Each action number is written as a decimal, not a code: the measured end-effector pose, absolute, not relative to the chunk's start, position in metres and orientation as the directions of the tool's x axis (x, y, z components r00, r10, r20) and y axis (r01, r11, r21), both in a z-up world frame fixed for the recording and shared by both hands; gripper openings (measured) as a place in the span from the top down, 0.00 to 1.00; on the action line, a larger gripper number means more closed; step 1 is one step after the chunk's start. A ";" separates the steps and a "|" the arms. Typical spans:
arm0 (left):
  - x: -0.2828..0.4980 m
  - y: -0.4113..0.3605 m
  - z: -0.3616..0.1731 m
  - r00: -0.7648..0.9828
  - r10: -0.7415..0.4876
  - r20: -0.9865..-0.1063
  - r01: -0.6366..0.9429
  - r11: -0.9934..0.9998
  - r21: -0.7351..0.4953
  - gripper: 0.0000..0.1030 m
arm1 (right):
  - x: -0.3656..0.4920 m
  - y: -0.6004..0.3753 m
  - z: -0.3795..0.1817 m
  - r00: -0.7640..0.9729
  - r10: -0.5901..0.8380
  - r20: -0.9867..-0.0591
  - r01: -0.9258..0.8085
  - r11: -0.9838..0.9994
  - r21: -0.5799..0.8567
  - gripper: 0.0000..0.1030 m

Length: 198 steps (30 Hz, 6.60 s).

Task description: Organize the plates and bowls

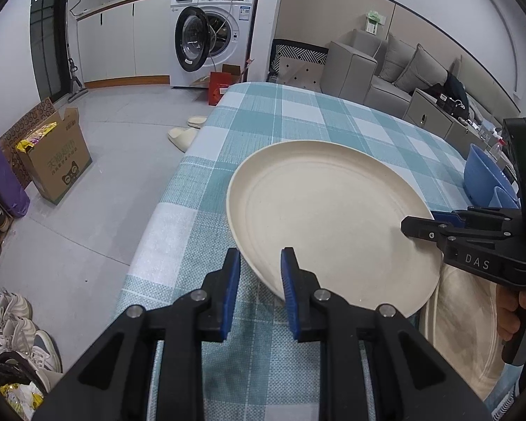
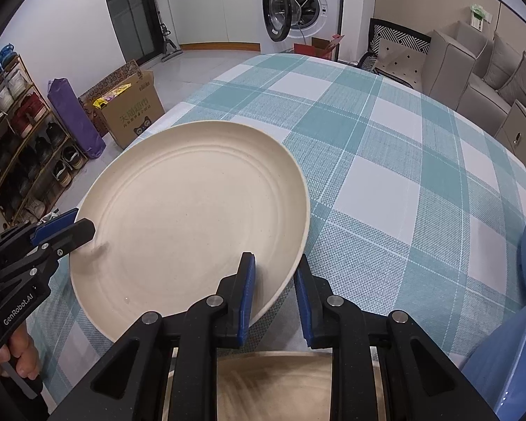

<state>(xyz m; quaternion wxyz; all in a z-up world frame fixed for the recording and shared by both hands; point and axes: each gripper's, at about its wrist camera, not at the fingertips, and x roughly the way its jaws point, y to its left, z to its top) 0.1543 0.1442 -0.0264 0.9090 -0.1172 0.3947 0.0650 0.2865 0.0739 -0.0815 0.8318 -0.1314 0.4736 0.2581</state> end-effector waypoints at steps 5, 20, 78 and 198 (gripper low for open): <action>0.152 0.142 -0.019 0.692 0.020 -0.721 -0.202 0.965 -0.167 0.79 | 0.283 0.070 -0.074 0.434 0.308 -0.846 -0.554 0.832 0.018 0.78; 0.144 0.116 0.004 0.725 -0.014 -0.689 -0.131 0.979 -0.158 0.79 | 0.260 0.039 -0.047 0.490 0.301 -0.818 -0.535 0.844 -0.011 0.78; 0.086 0.013 -0.005 0.688 -0.103 -0.718 0.103 0.994 -0.044 0.78 | 0.126 -0.072 -0.042 0.550 0.197 -0.812 -0.411 0.910 -0.058 0.77; 0.106 -0.063 0.075 0.782 -0.182 -0.596 0.210 0.978 -0.023 0.00 | 0.091 -0.172 0.048 0.704 0.305 -0.641 -0.366 0.930 0.041 0.01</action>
